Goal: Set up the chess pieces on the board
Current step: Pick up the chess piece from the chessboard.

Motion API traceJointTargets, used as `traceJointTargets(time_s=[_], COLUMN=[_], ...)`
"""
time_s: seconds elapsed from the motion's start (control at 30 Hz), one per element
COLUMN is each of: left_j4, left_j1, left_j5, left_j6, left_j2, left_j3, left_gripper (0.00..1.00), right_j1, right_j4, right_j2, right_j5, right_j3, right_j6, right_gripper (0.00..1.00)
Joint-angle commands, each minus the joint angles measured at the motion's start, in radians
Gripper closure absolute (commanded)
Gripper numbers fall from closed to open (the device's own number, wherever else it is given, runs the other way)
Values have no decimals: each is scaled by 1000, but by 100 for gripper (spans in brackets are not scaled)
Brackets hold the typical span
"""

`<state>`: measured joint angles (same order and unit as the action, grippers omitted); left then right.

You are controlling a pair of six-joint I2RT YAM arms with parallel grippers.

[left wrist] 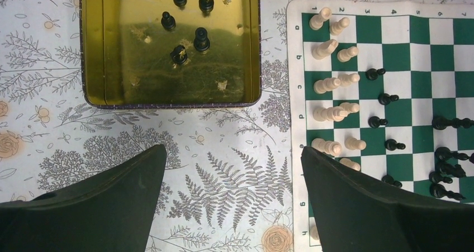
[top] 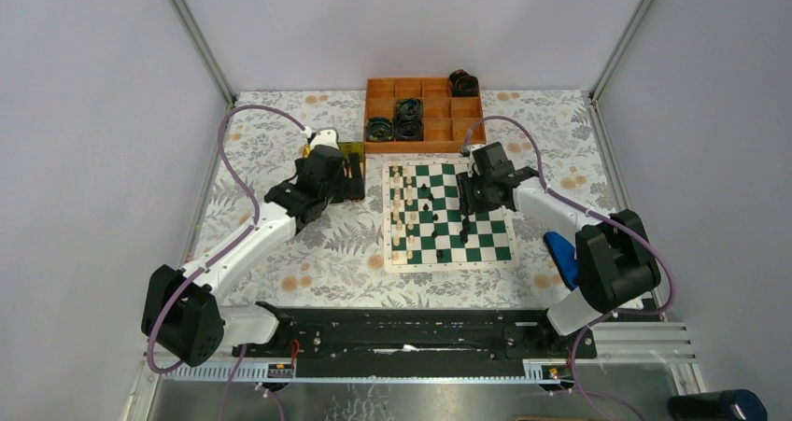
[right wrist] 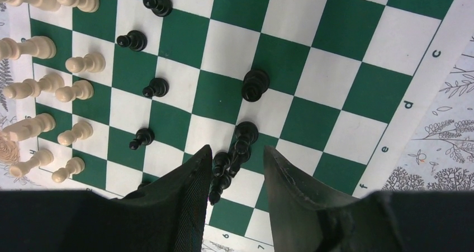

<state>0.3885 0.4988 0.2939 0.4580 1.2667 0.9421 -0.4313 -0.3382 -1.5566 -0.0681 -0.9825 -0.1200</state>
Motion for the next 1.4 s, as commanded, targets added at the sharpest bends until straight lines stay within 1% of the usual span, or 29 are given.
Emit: traceJointTargets(time_s=[0.0,0.4,0.6,0.8,1.13,1.27,1.37], left_j4=[-65,-97,-108,-117,-113,-109,-108], left_j1=[7,7,7,7,6,6,6], left_j5=[-11,-16,-13,-10,-7,-4,-3], left_j6=[-7,-43,-52,-59,-55,-45,-39], left_j2=[-5,9,13,22,27,22,17], left_j3=[-19,-45,-43,-43,-37,-36,-40], left_gripper=[1,1,1,1,1,1,1], right_j1=[-7,-7,-7,-6,-6,-5,-6], right_j4=[39,43,41,39,22,13,1], right_j2=[-33,-138,-185,-222,-219,-198,-183], right_j5=[17,63,103,116,116,122,135], right_j3=[-63,-142,-175,-196,-218,-225,-229], right_j6=[17,21,27,32,43,46,54], right_gripper=[54,53,54,64,87,93,94])
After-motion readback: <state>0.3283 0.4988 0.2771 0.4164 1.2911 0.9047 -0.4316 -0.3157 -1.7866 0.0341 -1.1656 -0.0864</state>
